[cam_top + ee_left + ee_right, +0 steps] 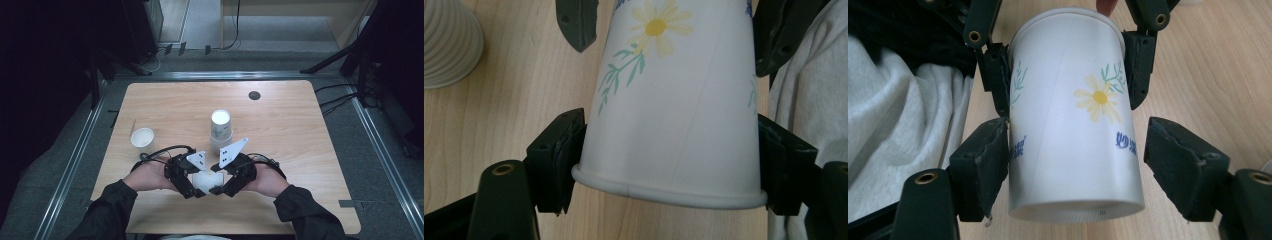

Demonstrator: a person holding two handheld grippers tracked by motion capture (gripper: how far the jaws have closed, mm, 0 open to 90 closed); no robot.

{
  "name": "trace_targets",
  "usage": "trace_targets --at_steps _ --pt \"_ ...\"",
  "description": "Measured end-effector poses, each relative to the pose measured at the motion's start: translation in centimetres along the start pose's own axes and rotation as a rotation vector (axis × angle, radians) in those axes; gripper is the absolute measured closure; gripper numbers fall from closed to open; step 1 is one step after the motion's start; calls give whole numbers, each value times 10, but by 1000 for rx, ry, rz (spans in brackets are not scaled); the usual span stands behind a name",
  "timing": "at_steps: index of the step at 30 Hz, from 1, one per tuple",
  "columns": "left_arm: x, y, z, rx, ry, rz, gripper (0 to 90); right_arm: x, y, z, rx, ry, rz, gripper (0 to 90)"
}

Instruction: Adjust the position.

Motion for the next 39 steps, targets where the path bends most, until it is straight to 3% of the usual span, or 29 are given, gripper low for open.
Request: trace_targets --at_steps 10,14,16,25,33,39 --pt "-6 9 -1 -19 -14 31 242 -8 -3 4 0 -6 46 294" --pt "-7 9 -2 -25 -8 33 242 -10 -4 4 -7 11 56 323" --pt "-7 9 -2 -46 14 24 241 -9 -4 4 -14 12 63 328" --pt "0 7 -3 -66 58 -37 128 0 -5 4 -1 -27 44 329" --pt "13 1 3 -29 74 -107 129 15 -9 0 -22 -47 -12 329" --pt "21 -4 8 15 30 -189 133 28 -12 -3 -41 -58 -64 329"
Point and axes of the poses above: each handheld gripper's, and its own axes: x roughly backward along the jaws, y roughly out of its top, z roughly to its left, the point moved 2 cm from there along -x, roughly forward along the jaws, and after that the axes turned 13 degrees about z, right-handed, at the moved point
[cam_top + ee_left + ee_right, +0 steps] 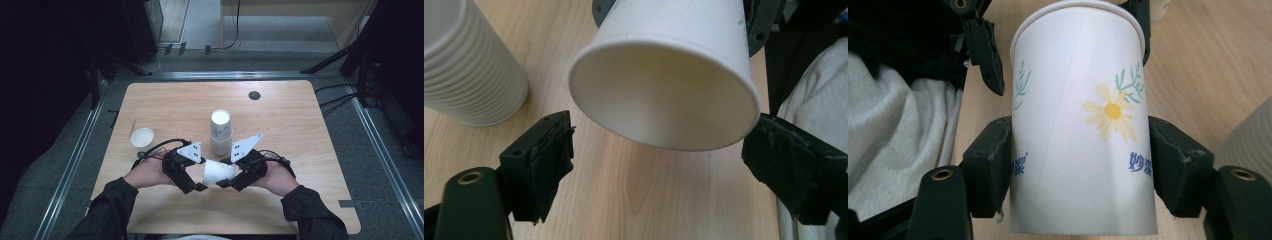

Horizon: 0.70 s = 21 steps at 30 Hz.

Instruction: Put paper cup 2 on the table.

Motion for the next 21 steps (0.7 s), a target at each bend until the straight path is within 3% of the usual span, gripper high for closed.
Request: trace_targets --at_steps 8,14,21 --pt "4 1 0 14 -15 -55 133 11 0 -3 -19 4 -58 330" --pt "11 0 1 59 -32 -132 133 19 2 -4 -19 13 -106 330" --pt "16 -2 0 84 -50 -195 137 17 7 -5 -8 36 -115 330"
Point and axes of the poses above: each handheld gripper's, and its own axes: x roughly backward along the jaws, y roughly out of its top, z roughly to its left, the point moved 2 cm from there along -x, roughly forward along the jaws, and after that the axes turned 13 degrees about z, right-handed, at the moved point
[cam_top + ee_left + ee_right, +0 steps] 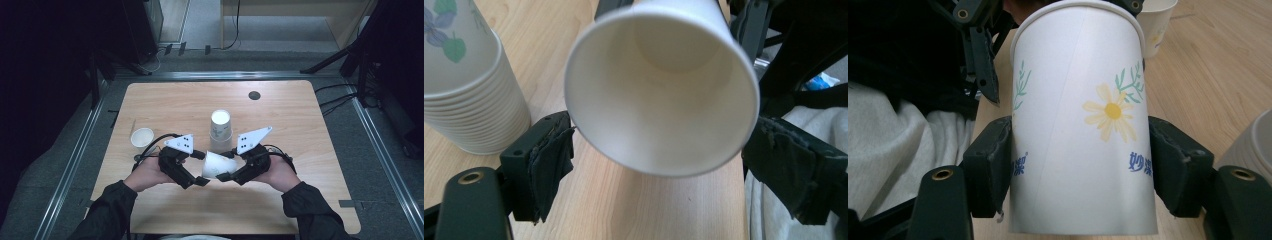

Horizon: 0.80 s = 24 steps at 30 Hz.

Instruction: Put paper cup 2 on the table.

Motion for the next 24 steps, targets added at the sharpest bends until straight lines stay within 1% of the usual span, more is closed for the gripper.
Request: trace_targets --at_steps 4,5,9,11,14,16,18,24 --pt "1 0 -2 11 1 -25 137 -4 3 1 9 14 7 330" --pt "2 -1 -2 14 -6 -26 137 -5 4 1 13 13 6 330" --pt "5 -2 -1 23 -6 -46 142 -7 6 1 16 26 3 330" --pt "7 -3 -1 32 -14 -60 150 -8 6 0 15 35 4 331" --pt "7 -4 -1 34 -9 -61 164 -9 7 1 18 39 5 330" --pt "9 -5 0 38 -4 -66 212 -9 8 1 21 44 6 331" --pt "9 -5 1 46 -11 -75 219 -9 8 1 18 40 8 332" --pt "10 -5 0 39 -8 -74 245 -10 7 0 16 41 12 338"
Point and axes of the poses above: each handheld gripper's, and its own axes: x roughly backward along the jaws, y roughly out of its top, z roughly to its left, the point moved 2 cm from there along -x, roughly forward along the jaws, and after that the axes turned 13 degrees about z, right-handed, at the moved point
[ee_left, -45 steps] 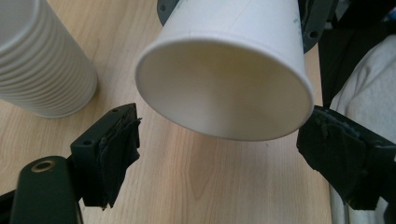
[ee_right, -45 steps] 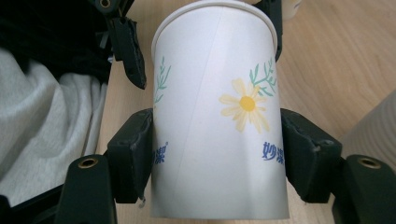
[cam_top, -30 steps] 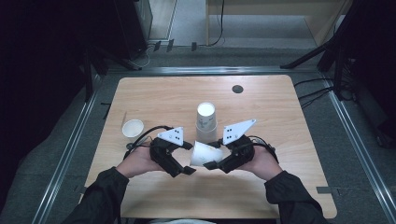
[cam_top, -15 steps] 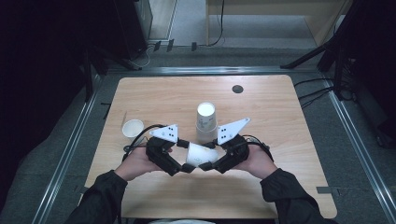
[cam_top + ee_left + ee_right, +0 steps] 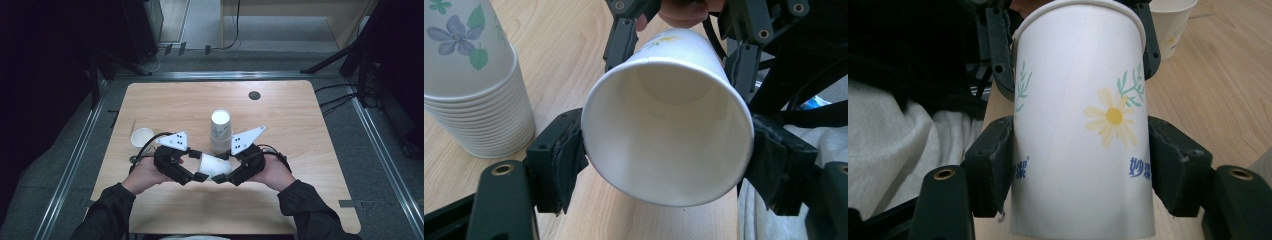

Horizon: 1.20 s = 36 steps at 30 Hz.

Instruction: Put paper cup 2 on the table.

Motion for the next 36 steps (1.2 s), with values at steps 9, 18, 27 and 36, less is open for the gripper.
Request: trace_targets --at_steps 9,18,27,36 --pt "2 0 0 -6 -5 1 272 -2 0 0 -2 6 8 343" --pt "3 1 -2 -17 6 5 287 -2 0 1 1 8 11 348" --pt "3 0 -3 -29 7 15 289 -3 0 1 -2 14 14 340" --pt "3 1 -8 -82 57 113 283 -5 -1 1 -6 -2 26 241"
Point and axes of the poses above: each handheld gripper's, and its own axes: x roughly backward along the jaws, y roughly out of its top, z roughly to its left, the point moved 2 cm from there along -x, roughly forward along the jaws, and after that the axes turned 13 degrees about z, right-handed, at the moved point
